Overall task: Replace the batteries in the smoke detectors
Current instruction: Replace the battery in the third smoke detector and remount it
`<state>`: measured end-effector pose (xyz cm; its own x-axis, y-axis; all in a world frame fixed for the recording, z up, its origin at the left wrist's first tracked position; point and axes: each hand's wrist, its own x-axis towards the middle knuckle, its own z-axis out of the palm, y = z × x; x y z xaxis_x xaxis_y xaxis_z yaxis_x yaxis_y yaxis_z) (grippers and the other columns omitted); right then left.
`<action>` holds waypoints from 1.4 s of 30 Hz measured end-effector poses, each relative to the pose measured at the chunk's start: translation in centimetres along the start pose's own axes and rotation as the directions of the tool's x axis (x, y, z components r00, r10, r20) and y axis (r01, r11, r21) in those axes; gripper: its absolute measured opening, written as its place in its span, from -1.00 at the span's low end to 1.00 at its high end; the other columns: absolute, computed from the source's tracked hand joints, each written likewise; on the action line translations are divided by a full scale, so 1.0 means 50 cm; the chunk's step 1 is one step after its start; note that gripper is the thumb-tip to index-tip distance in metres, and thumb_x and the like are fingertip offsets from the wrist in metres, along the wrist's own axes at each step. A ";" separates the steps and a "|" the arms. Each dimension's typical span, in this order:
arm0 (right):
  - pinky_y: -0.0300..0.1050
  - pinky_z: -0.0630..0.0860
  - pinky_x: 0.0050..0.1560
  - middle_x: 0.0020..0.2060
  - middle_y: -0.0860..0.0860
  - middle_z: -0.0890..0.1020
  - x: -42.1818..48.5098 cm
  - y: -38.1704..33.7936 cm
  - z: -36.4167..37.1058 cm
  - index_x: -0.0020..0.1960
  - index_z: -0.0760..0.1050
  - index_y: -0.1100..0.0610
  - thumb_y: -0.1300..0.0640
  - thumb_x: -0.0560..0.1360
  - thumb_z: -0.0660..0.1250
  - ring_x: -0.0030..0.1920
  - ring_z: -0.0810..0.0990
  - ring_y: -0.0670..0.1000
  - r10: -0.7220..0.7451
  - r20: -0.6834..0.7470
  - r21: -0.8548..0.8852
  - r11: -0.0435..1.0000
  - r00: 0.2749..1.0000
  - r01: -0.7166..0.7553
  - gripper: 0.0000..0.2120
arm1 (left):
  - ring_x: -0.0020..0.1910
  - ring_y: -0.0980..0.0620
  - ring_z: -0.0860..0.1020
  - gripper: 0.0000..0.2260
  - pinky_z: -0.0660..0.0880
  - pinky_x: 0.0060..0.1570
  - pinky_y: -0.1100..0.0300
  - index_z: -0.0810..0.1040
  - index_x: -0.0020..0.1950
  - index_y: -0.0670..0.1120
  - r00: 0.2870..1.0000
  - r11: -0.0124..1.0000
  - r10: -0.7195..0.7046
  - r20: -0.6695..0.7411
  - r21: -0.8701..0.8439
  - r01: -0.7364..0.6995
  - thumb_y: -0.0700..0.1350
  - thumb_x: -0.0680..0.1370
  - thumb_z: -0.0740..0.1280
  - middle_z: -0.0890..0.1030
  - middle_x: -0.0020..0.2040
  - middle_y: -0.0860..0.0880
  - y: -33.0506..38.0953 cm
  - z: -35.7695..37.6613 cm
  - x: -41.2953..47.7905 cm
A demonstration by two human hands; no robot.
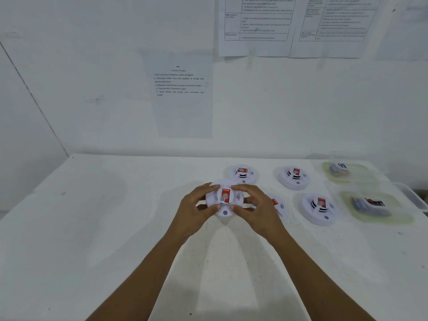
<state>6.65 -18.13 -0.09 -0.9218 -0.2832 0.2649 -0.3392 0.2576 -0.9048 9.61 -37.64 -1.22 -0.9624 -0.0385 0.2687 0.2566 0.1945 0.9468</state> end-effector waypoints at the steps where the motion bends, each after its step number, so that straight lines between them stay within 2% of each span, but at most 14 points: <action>1: -0.38 0.54 -0.02 0.16 -0.17 0.54 -0.001 0.000 0.000 0.24 0.50 -0.03 0.17 0.44 0.50 0.08 0.59 -0.15 -0.001 -0.001 0.005 1.000 1.000 0.001 -0.59 | 0.21 0.19 0.54 -0.59 0.56 0.05 0.27 0.55 0.29 -0.02 1.000 1.000 0.000 0.002 -0.001 0.000 -0.24 0.47 0.47 0.54 0.28 0.11 -0.002 0.000 0.001; 7: -0.40 0.53 -0.03 0.14 -0.27 0.53 -0.002 0.003 0.001 0.17 0.49 -0.15 0.18 0.43 0.50 0.06 0.56 -0.27 -0.021 -0.010 -0.003 1.000 1.000 0.021 -0.60 | 0.21 0.18 0.55 -0.59 0.57 0.08 0.22 0.54 0.30 -0.03 1.000 1.000 -0.004 0.015 0.011 0.004 -0.22 0.46 0.47 0.54 0.29 0.09 -0.011 0.000 0.006; 13: -0.26 0.59 0.07 0.17 -0.13 0.58 -0.003 0.023 0.011 0.26 0.52 0.01 0.13 0.44 0.49 0.09 0.60 -0.11 0.034 -0.022 -0.035 0.999 0.999 -0.034 -0.59 | 0.21 0.24 0.52 -0.58 0.55 0.04 0.30 0.53 0.30 -0.04 1.000 0.998 0.023 0.016 0.064 -0.024 -0.21 0.47 0.48 0.49 0.31 0.10 -0.025 -0.002 -0.001; 17: -0.15 0.62 0.08 0.11 -0.14 0.63 -0.027 0.049 0.037 0.24 0.55 0.01 0.19 0.43 0.50 0.07 0.63 -0.13 0.061 -0.028 0.009 0.998 0.998 -0.060 -0.60 | 0.22 0.20 0.53 -0.59 0.54 0.09 0.30 0.54 0.29 -0.04 1.000 0.990 0.023 -0.002 0.137 -0.023 -0.13 0.46 0.48 0.51 0.30 0.07 -0.057 -0.003 -0.028; 20: -0.12 0.60 0.10 0.08 -0.15 0.65 -0.042 0.068 0.062 0.21 0.57 0.03 0.24 0.43 0.48 0.08 0.62 -0.15 0.060 -0.052 0.009 0.998 0.997 -0.060 -0.62 | 0.14 0.39 0.52 -0.65 0.47 0.16 0.37 0.51 0.29 -0.12 1.000 0.978 -0.012 0.015 0.209 0.009 -0.24 0.51 0.43 0.52 0.27 0.05 -0.079 0.000 -0.035; 23: -0.12 0.57 0.16 0.11 -0.16 0.65 -0.039 0.086 0.085 0.23 0.57 0.05 0.22 0.44 0.45 0.13 0.60 -0.16 0.011 -0.054 -0.064 0.998 0.998 -0.014 -0.63 | 0.00 0.59 0.45 -0.68 0.40 0.30 0.28 0.43 0.33 -0.19 0.992 0.972 -0.113 0.063 0.216 0.097 -0.36 0.58 0.29 0.48 0.20 -0.01 -0.098 -0.003 -0.027; 26: -0.14 0.56 0.17 0.11 -0.14 0.65 -0.031 0.101 0.098 0.23 0.57 0.06 0.20 0.46 0.43 0.12 0.60 -0.17 -0.014 -0.105 -0.118 0.993 0.994 0.001 -0.67 | 0.09 0.46 0.49 -0.69 0.36 0.13 0.54 0.44 0.22 0.15 0.995 0.963 -0.086 0.043 0.259 0.072 -0.06 0.52 0.39 0.51 0.15 0.22 -0.103 -0.001 -0.026; 29: -0.14 0.56 0.14 0.09 -0.09 0.65 -0.019 0.110 0.105 0.21 0.57 0.10 0.19 0.50 0.40 0.11 0.60 -0.13 -0.038 -0.154 -0.164 0.986 0.987 0.013 -0.72 | 0.11 0.34 0.49 -0.69 0.29 0.12 0.60 0.45 0.27 0.13 0.998 0.946 -0.053 0.039 0.322 0.038 0.00 0.55 0.38 0.52 0.19 0.20 -0.109 0.002 -0.007; 32: -0.16 0.55 0.15 0.10 -0.05 0.65 -0.007 0.111 0.111 0.22 0.57 0.14 0.18 0.52 0.37 0.10 0.59 -0.10 -0.031 -0.199 -0.189 0.982 0.979 -0.008 -0.72 | 0.08 0.44 0.45 -0.71 0.27 0.09 0.62 0.44 0.27 0.12 0.998 0.940 -0.011 0.061 0.340 -0.010 -0.08 0.57 0.36 0.51 0.17 0.19 -0.111 0.006 0.012; 35: -0.23 0.53 0.15 0.08 -0.03 0.65 -0.006 0.108 0.118 0.22 0.57 0.14 0.10 0.52 0.33 0.07 0.60 -0.09 -0.054 -0.227 -0.215 0.977 0.972 0.004 -0.71 | 0.07 0.45 0.43 -0.74 0.25 0.08 0.65 0.42 0.24 0.16 1.000 0.926 -0.004 0.024 0.377 -0.006 0.02 0.56 0.31 0.49 0.15 0.24 -0.111 0.014 0.014; 39: -0.35 0.44 0.20 0.12 -0.12 0.60 -0.014 0.108 0.123 0.24 0.53 0.04 -0.07 0.55 0.25 0.13 0.56 -0.14 -0.045 -0.216 -0.230 0.973 0.975 -0.006 -0.67 | 0.20 0.23 0.48 -0.66 0.31 0.23 0.49 0.39 0.27 0.15 0.996 0.928 -0.030 0.079 0.373 -0.002 0.16 0.52 0.22 0.50 0.22 0.16 -0.122 0.016 0.008; 40: -0.36 0.39 0.25 0.17 -0.13 0.57 -0.017 0.108 0.124 0.25 0.49 0.00 -0.18 0.55 0.21 0.18 0.53 -0.14 -0.029 -0.210 -0.214 0.977 0.977 -0.017 -0.62 | 0.28 0.14 0.48 -0.61 0.34 0.33 0.36 0.37 0.29 0.15 0.997 0.923 -0.055 0.055 0.384 0.030 0.24 0.51 0.20 0.50 0.27 0.12 -0.130 0.026 0.015; 41: -0.34 0.35 0.28 0.19 -0.13 0.54 -0.019 0.107 0.124 0.26 0.45 -0.04 -0.26 0.53 0.18 0.21 0.50 -0.15 -0.014 -0.219 -0.186 0.982 0.976 -0.028 -0.59 | 0.38 0.05 0.43 -0.54 0.30 0.41 0.25 0.31 0.33 0.16 0.982 0.892 -0.117 -0.147 0.420 0.169 0.33 0.51 0.17 0.45 0.35 0.09 -0.127 0.038 0.033; 42: -0.31 0.34 0.30 0.19 -0.14 0.53 -0.019 0.102 0.119 0.25 0.43 -0.05 -0.24 0.53 0.20 0.21 0.49 -0.16 -0.004 -0.238 -0.166 0.986 0.971 -0.036 -0.61 | 0.46 -0.02 0.35 -0.51 0.23 0.43 0.19 0.25 0.38 0.19 0.874 0.813 -0.162 -0.457 0.440 0.381 0.35 0.53 0.17 0.36 0.42 0.09 -0.112 0.041 0.051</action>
<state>6.92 -22.07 -6.94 -0.9386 -0.0557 0.3405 -0.3317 0.4171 -0.8462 5.53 -36.82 -6.21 -0.8426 -0.5134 0.1627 -0.1971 0.5752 0.7939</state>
